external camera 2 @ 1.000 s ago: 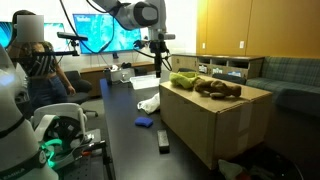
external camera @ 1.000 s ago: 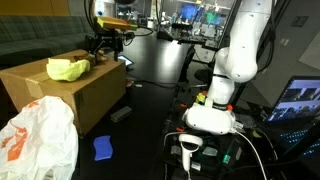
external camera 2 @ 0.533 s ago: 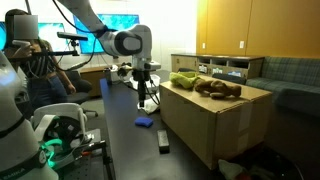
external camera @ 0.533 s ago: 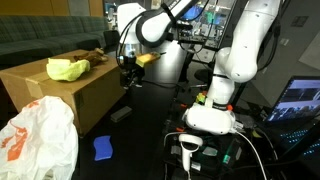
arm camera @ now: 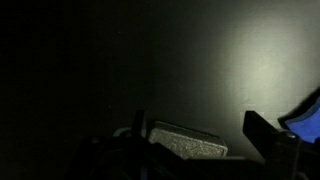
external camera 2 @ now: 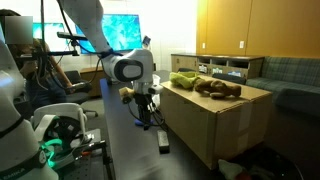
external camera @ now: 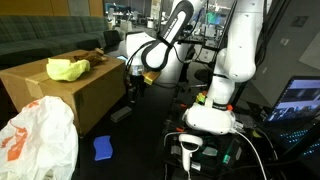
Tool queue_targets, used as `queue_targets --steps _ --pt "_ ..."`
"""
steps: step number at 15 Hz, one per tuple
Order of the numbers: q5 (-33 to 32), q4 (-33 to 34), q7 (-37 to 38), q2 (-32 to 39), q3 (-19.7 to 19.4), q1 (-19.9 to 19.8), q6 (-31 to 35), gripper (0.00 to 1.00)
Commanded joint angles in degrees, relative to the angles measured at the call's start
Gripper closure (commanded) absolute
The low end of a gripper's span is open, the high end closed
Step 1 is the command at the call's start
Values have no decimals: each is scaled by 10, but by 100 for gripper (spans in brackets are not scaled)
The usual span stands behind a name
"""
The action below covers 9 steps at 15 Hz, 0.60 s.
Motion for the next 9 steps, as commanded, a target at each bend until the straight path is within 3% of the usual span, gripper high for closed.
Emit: queue_targets --steps 1,6,9 --pt "96 51 -58 80 4 -23 39 0" --pt "297 128 -141 168 52 -85 35 0" --pt "357 160 -115 209 56 -99 41 0"
